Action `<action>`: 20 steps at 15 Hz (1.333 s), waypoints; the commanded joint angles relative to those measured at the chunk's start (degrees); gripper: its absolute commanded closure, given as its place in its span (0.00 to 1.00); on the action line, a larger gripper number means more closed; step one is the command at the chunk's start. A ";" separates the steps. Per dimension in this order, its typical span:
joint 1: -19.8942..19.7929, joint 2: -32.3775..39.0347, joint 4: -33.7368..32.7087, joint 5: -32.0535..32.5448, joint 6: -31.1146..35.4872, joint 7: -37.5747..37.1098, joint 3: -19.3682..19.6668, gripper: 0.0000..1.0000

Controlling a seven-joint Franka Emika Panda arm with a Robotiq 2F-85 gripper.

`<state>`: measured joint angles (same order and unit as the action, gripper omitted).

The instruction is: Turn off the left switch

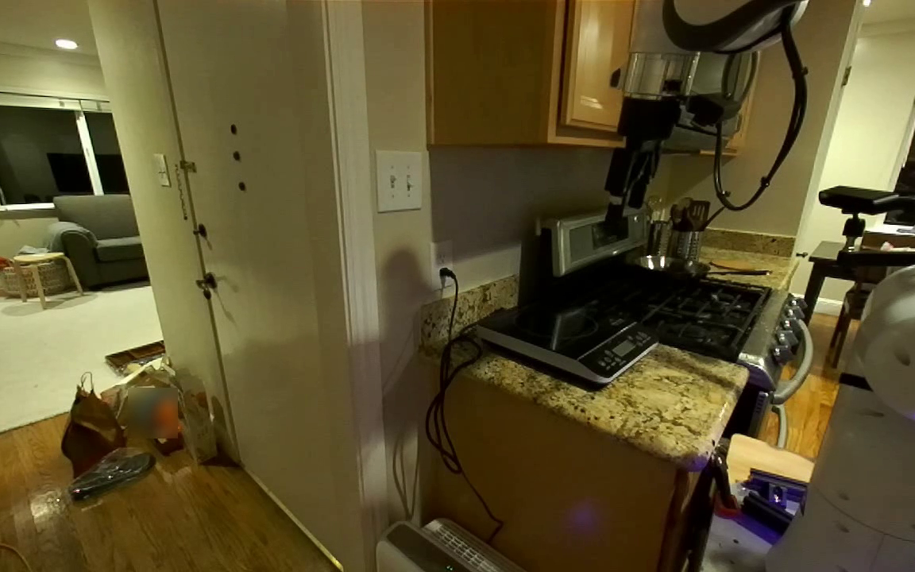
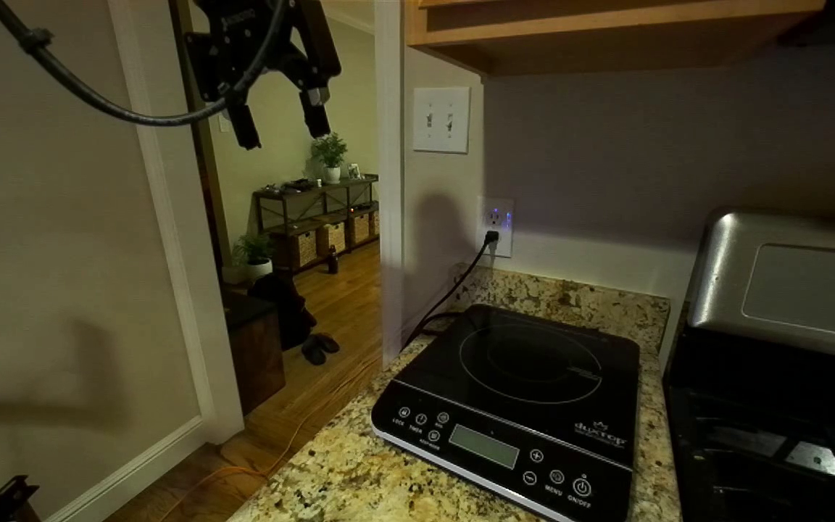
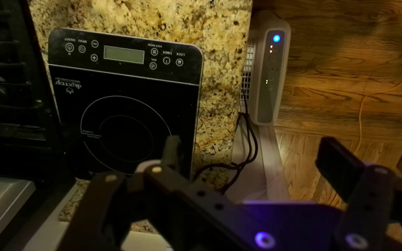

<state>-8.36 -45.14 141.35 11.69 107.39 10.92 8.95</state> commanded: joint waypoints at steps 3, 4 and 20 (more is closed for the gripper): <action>0.49 -0.01 -0.11 0.28 -0.16 -0.28 0.32 0.00; 0.49 -0.01 -0.11 0.28 -0.16 -0.28 0.32 0.00; 0.99 0.62 -0.08 0.51 1.35 -0.18 -0.06 0.00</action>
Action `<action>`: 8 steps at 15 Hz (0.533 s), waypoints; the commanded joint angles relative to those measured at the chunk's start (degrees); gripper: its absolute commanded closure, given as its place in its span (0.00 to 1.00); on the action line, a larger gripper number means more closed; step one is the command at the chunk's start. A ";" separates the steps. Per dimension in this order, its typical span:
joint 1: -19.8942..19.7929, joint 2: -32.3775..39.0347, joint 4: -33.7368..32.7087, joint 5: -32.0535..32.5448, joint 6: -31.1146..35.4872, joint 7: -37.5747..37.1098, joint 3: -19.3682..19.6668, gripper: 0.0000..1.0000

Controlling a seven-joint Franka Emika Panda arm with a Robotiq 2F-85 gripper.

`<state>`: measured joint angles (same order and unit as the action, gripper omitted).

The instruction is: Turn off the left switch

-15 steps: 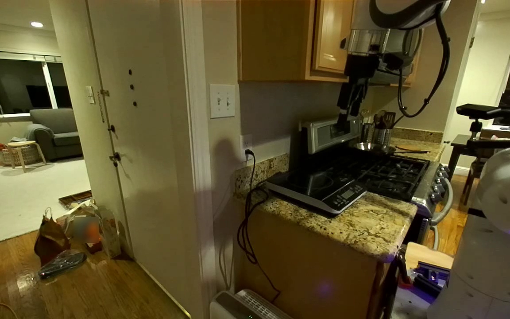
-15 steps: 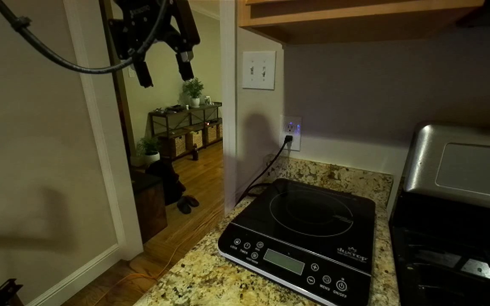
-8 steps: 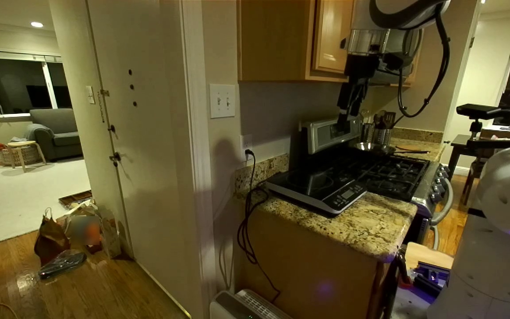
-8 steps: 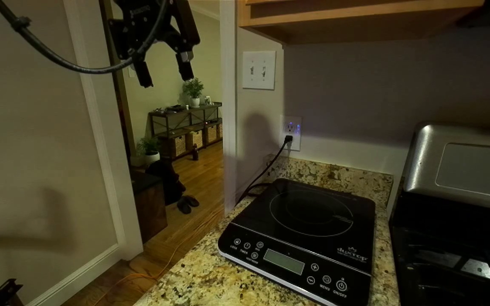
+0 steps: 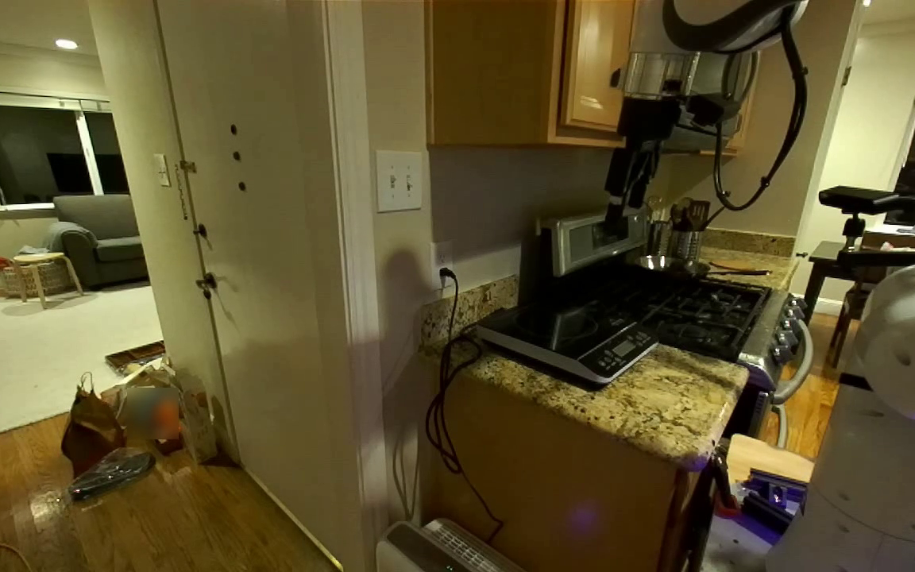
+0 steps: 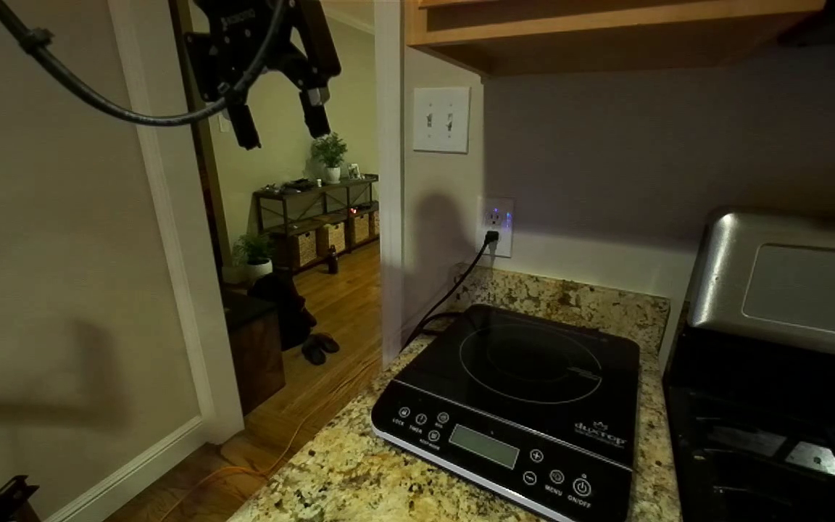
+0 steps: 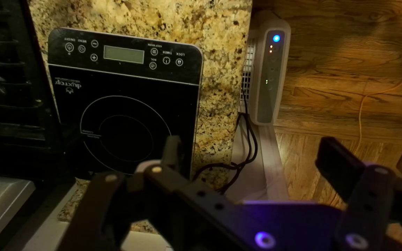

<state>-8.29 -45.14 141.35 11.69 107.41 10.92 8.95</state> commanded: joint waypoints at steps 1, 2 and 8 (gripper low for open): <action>1.39 1.02 -0.17 0.81 2.01 0.44 -0.28 0.00; 1.98 1.50 -0.47 0.92 2.34 1.09 -0.56 0.00; 4.63 6.58 -4.24 3.32 6.52 5.41 -2.69 0.00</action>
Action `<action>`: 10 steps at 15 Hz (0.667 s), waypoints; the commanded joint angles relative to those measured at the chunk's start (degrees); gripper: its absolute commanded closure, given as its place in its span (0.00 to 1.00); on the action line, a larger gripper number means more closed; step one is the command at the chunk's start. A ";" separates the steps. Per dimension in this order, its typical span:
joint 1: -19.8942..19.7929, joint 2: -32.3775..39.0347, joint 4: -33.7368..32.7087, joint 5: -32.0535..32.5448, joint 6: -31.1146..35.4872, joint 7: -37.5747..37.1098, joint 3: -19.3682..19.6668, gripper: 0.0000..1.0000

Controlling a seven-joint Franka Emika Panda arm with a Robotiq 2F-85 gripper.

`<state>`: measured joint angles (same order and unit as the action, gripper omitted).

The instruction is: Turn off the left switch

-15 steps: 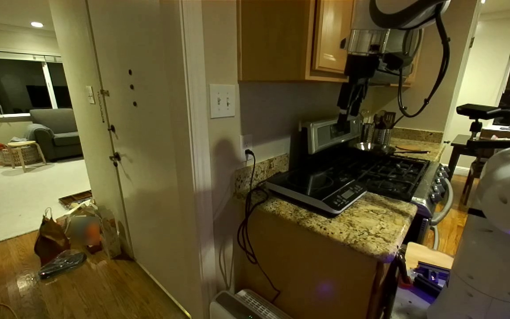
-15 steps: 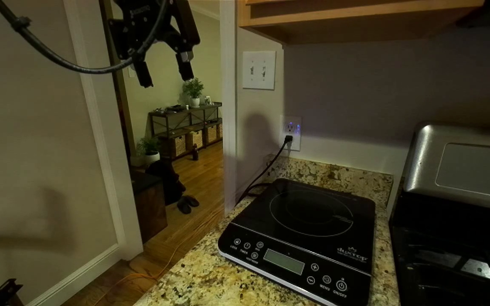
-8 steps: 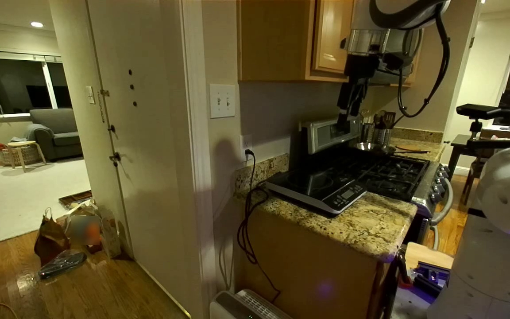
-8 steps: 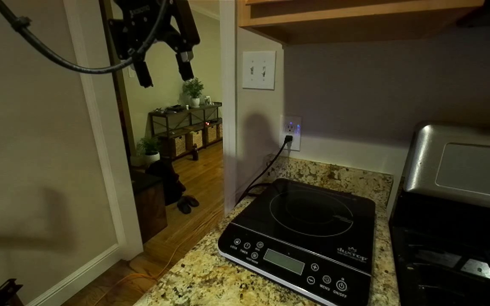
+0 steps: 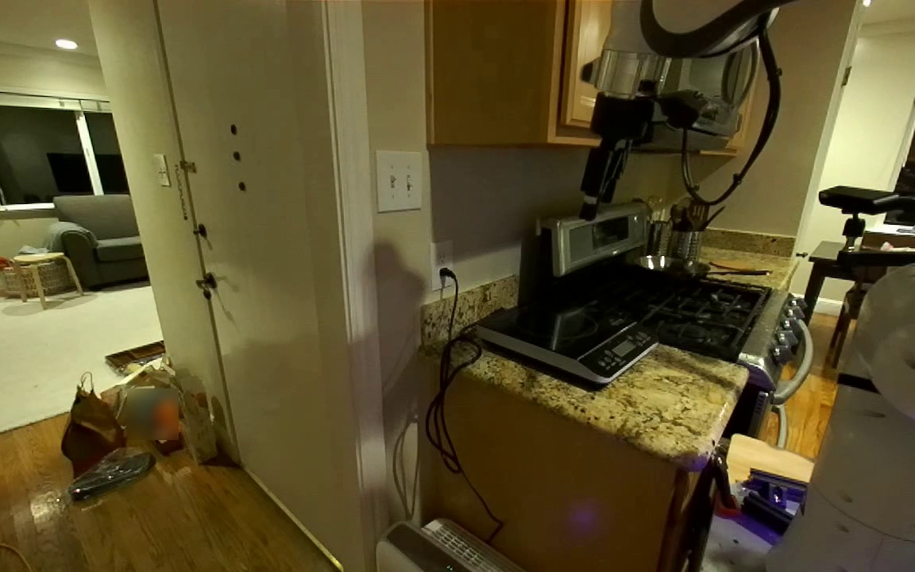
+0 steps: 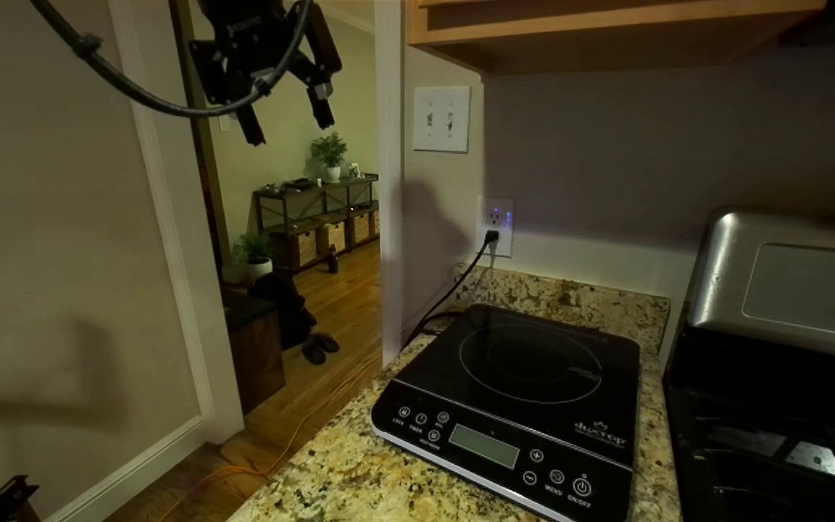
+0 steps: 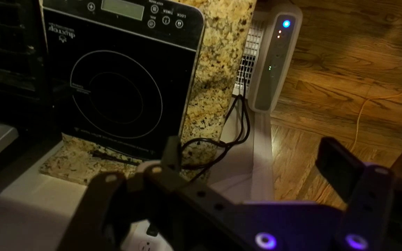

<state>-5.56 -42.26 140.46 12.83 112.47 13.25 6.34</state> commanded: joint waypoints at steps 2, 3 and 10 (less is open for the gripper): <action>2.87 6.36 -5.88 3.36 1.97 5.83 -0.36 0.00; 3.23 7.60 -7.02 4.12 2.39 7.21 -0.45 0.00; 4.83 14.37 -13.34 7.68 5.07 12.09 -1.91 0.00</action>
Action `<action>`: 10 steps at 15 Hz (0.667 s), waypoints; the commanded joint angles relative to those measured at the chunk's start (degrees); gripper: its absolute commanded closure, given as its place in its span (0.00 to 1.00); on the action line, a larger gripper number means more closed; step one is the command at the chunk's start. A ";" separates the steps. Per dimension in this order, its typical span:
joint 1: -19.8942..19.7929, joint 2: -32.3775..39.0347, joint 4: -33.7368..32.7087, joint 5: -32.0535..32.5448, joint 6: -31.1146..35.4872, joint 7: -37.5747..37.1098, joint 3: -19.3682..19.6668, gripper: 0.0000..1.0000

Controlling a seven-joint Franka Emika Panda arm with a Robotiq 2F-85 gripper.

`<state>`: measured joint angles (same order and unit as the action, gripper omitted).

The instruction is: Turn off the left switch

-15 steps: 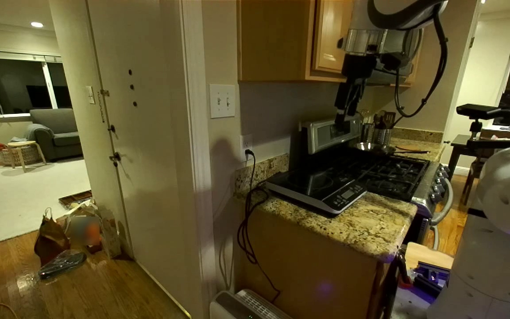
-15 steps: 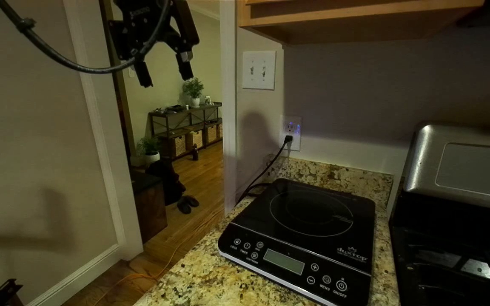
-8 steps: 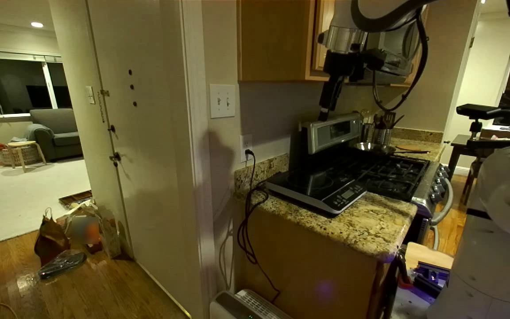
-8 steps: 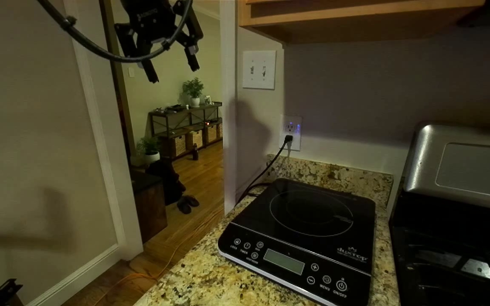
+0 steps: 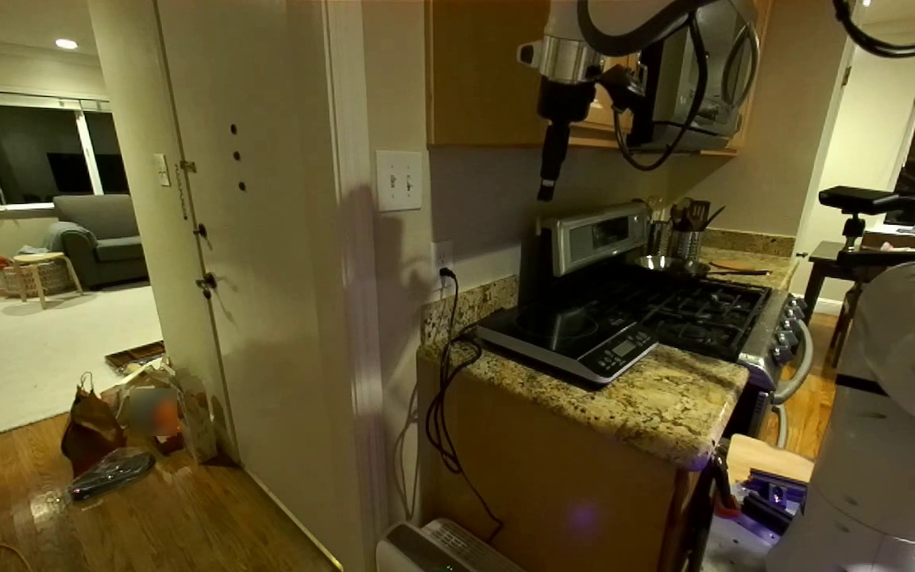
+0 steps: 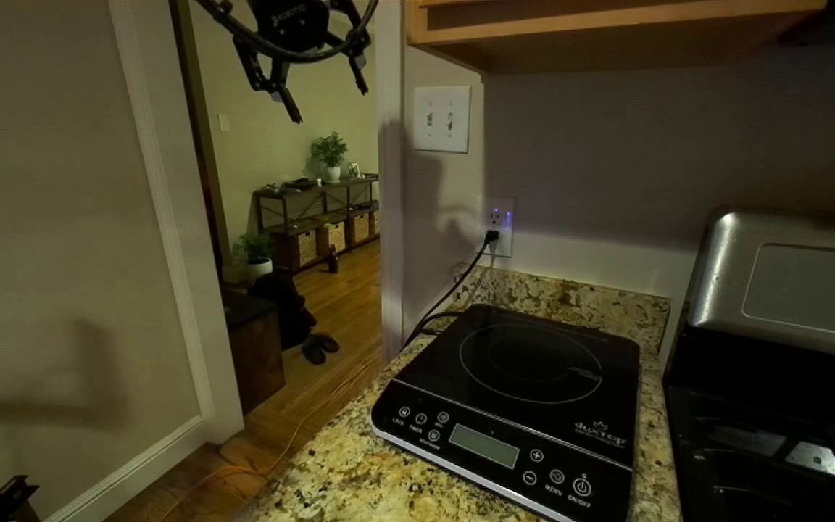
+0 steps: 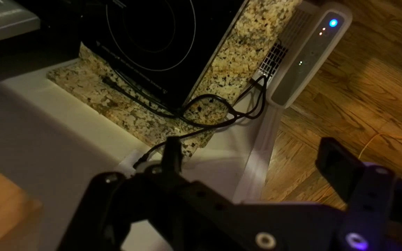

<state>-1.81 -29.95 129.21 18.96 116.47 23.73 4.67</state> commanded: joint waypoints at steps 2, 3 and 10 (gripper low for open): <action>1.22 1.64 -0.93 1.38 2.96 -0.70 -1.29 0.00; 0.97 1.29 -0.26 1.37 4.29 -2.41 -1.86 0.00; -1.75 -0.10 0.54 -0.58 7.73 -23.16 -5.01 0.00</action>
<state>-1.83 -28.30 128.57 18.99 123.44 7.80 0.76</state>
